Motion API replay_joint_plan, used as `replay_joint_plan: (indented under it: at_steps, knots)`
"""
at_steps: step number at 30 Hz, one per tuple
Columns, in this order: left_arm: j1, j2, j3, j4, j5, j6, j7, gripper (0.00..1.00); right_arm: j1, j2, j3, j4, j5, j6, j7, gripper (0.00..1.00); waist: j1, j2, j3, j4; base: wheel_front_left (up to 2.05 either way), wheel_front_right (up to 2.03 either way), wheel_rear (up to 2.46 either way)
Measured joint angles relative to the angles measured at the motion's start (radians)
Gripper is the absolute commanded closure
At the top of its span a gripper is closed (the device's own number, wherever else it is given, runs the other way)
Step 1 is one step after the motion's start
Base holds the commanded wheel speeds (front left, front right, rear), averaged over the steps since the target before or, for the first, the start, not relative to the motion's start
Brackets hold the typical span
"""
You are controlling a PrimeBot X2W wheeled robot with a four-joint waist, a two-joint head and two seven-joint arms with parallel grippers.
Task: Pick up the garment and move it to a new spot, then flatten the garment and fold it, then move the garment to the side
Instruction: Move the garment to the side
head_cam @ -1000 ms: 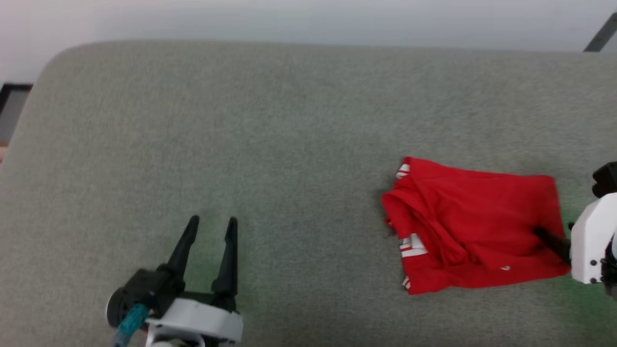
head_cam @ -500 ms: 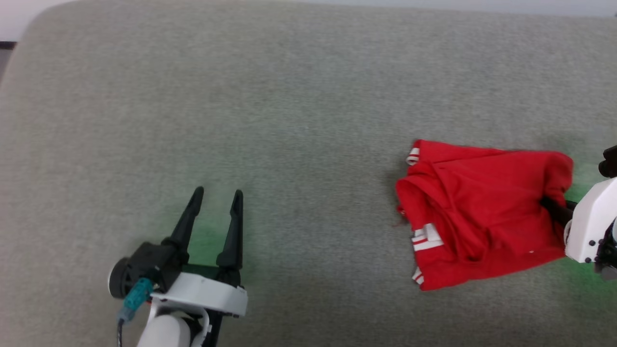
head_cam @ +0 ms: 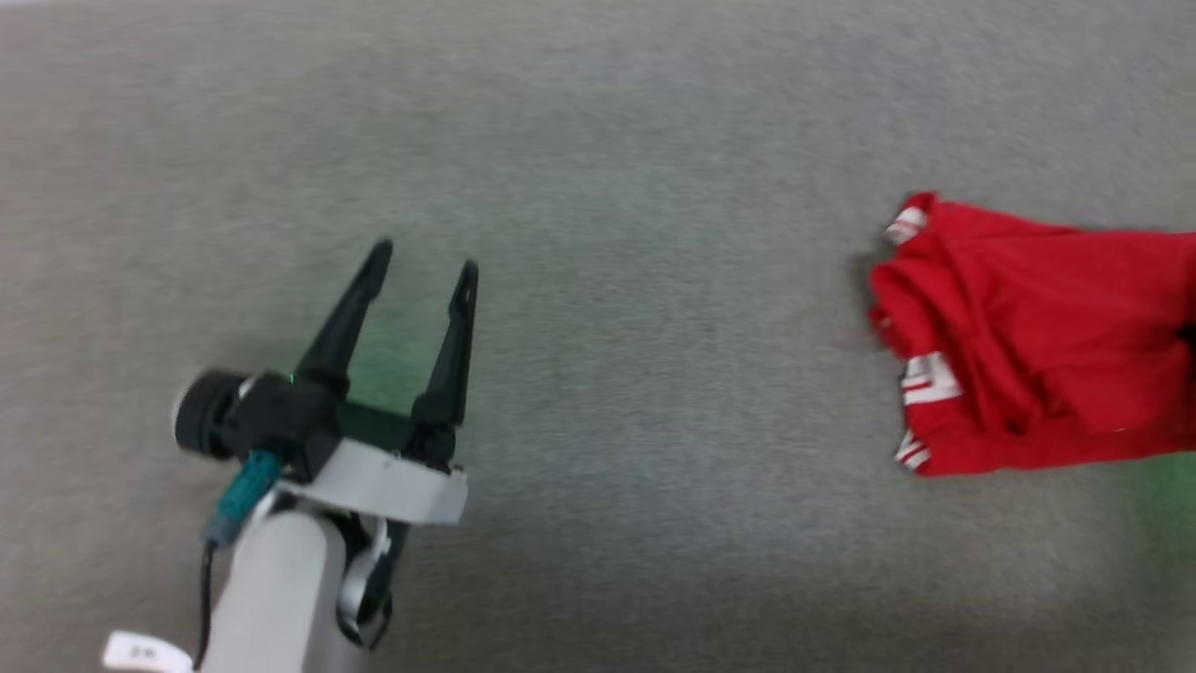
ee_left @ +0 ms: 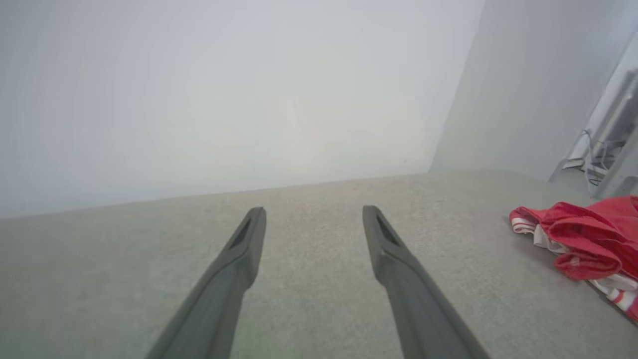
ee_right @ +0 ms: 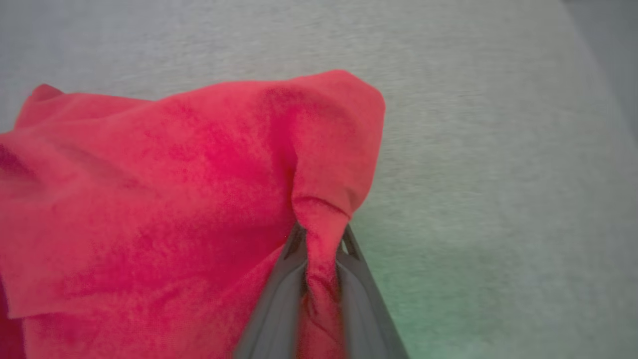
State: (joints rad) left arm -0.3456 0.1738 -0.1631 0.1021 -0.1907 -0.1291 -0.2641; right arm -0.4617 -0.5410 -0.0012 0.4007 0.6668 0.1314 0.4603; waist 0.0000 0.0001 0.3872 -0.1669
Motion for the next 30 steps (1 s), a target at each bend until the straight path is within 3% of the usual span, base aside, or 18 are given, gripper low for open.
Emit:
replay_joint_plan:
  at_steps: [6, 13, 25, 30]
  knots:
    - [-0.109, 0.054, -0.041, -0.004, 0.02, 0.0, 0.0, 0.0, -0.087, -0.025, -0.043, 0.105, -0.047, 0.0, -0.06, 1.0, 0.0, 0.0, 0.052, -0.072, 0.0, 0.0, 0.0]
    - [-0.24, 0.095, -0.097, -0.01, 0.029, 0.0, 0.0, 0.0, -0.25, -0.078, -0.111, 0.295, -0.131, 0.0, -0.144, 1.0, 0.0, 0.0, 0.137, -0.108, 0.0, 0.0, 0.0]
    - [-0.307, 0.125, -0.121, -0.039, 0.034, 0.0, 0.0, 0.0, -0.507, -0.11, -0.12, 0.594, -0.408, 0.0, -0.321, 1.0, 0.0, 0.0, 0.221, -0.089, 0.0, 0.0, 0.0]
    - [-0.304, 0.125, -0.118, -0.055, 0.037, 0.0, 0.0, 0.0, -0.551, -0.093, -0.146, 0.707, -0.5, 0.0, -0.374, 1.0, 0.0, 0.0, 0.225, -0.067, 0.0, 0.0, 0.0]
